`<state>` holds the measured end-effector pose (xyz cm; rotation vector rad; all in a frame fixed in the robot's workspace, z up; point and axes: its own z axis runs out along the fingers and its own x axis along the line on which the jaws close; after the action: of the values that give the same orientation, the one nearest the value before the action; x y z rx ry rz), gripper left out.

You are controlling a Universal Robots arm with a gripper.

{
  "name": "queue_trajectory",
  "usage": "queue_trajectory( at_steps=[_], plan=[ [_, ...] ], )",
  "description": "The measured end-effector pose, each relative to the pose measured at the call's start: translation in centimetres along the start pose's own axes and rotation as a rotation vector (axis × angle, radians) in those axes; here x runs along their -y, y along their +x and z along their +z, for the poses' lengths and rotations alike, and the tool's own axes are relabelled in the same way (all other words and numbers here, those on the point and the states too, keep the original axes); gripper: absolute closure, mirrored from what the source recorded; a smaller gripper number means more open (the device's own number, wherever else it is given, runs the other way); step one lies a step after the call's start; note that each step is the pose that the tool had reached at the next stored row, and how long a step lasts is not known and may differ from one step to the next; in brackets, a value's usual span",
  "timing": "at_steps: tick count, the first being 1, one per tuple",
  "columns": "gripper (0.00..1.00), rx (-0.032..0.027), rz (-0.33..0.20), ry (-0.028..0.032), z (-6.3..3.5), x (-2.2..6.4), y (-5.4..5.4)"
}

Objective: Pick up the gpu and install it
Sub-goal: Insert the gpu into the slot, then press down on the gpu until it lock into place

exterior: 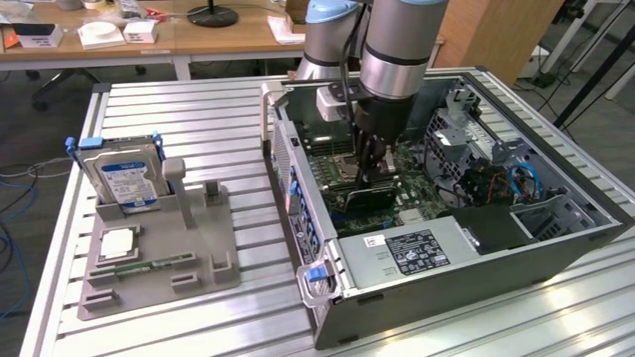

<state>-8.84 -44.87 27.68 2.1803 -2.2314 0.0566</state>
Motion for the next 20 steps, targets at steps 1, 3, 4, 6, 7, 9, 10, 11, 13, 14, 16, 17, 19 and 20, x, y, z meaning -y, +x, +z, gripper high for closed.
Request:
queue_trajectory(
  at_steps=[1, 3, 4, 6, 7, 9, 10, 11, 13, 14, 16, 17, 19, 20],
  plan=[
    [0.86, 0.0, 0.0, 0.0, -0.01, 0.0, 0.0],
    [0.89, 0.0, 0.0, 0.0, -0.05, 0.0, 0.0],
    [0.89, 0.0, 0.0, 0.0, -0.06, 0.0, 0.0],
    [0.89, 0.0001, 0.0, 0.0, -0.09, 0.0, 0.0],
    [0.89, 0.0002, 0.0, 0.0, -0.25, 0.0, 0.01],
    [0.89, 0.0002, 0.0, 0.0, -0.37, 0.0, 0.01],
    [0.89, 0.0001, 0.0, 0.0, -0.37, -0.01, 0.01],
    [0.89, 0.0001, 0.0, 0.0, -0.37, 0.0, 0.01],
    [0.89, 0.0001, 0.0, 0.0, -0.37, -0.01, 0.02],
    [0.89, 0.0001, 0.0, 0.0, -0.37, -0.01, 0.02],
    [0.89, 0.0001, 0.0, 0.0, -0.37, -0.01, 0.03],
    [0.89, 0.0001, 0.0, 0.0, -0.37, -0.01, 0.03],
    [0.89, 0.0001, 0.0, 0.0, -0.34, -0.05, 0.04],
    [0.89, 0.0003, 0.0, 0.0001, -0.29, -0.22, 0.04]
  ],
)
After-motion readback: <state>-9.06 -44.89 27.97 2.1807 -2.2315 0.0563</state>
